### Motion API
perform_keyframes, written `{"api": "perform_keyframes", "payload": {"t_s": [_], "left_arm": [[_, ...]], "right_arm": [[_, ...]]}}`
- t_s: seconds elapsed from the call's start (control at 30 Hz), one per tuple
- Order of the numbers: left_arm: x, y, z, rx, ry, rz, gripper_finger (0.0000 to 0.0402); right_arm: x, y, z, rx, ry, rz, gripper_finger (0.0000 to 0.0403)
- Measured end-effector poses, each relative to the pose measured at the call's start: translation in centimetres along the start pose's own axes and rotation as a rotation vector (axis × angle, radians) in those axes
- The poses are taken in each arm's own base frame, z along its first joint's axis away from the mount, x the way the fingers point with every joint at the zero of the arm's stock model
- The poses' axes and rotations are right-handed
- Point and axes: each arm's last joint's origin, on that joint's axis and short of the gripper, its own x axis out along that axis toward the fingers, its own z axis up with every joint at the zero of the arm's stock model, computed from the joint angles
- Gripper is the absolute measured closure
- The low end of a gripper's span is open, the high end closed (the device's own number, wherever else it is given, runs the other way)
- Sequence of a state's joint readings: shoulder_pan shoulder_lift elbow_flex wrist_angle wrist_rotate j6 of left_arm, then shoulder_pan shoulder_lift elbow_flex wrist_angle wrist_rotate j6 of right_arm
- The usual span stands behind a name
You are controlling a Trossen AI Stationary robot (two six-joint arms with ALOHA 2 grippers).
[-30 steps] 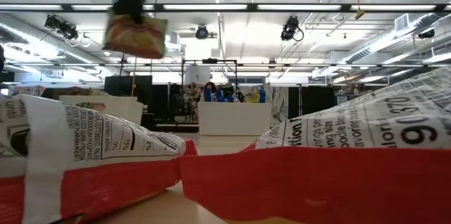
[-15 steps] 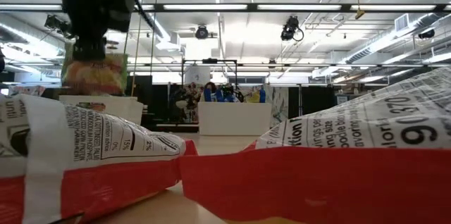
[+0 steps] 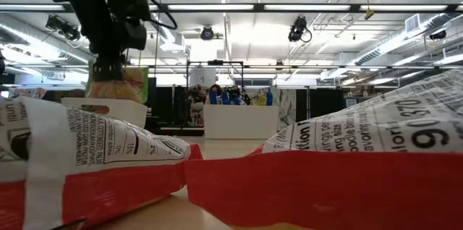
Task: Sort Maruchan noodles
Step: Put the green noodle pack into the middle white bin
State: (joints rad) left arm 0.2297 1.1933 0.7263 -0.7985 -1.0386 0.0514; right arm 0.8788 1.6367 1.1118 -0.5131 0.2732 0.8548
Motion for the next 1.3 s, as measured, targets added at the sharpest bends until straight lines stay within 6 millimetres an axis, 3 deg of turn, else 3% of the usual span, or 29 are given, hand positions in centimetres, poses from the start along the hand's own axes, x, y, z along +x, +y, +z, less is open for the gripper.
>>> {"api": "perform_keyframes", "payload": {"t_s": [0.2, 0.4, 0.63, 0.8, 0.97, 1.13, 1.3], "left_arm": [[2.9, 0.3, -0.2, 0.094, 0.132, -0.066, 0.0384], [5.2, 0.6, 0.5, 0.01, 0.148, -0.107, 0.0376], [6.0, 0.7, 1.4, -0.094, 0.09, -0.147, 0.0326], [5.7, 1.8, 2.0, -0.15, 0.095, -0.134, 0.0261], [3.7, 5.0, 3.5, -0.252, 0.143, -0.163, 0.0205], [1.0, 7.8, 3.2, -0.447, 0.299, -0.289, 0.0193], [0.9, 7.6, 1.1, -0.597, 0.554, -0.347, 0.0202]], "right_arm": [[0.1, 0.0, 0.1, 0.011, 0.06, 0.065, 0.0184], [0.1, 0.0, 0.3, 0.006, 0.07, 0.087, 0.0184], [0.4, -0.5, 1.0, -0.012, 0.058, 0.084, 0.0184], [0.5, -0.9, 1.4, -0.028, 0.066, 0.093, 0.0184], [0.5, -0.9, 1.5, -0.027, 0.074, 0.11, 0.0184], [0.4, -0.5, 1.2, -0.037, 0.071, 0.123, 0.0184], [0.2, 0.0, 0.7, -0.062, 0.077, 0.134, 0.0184]]}}
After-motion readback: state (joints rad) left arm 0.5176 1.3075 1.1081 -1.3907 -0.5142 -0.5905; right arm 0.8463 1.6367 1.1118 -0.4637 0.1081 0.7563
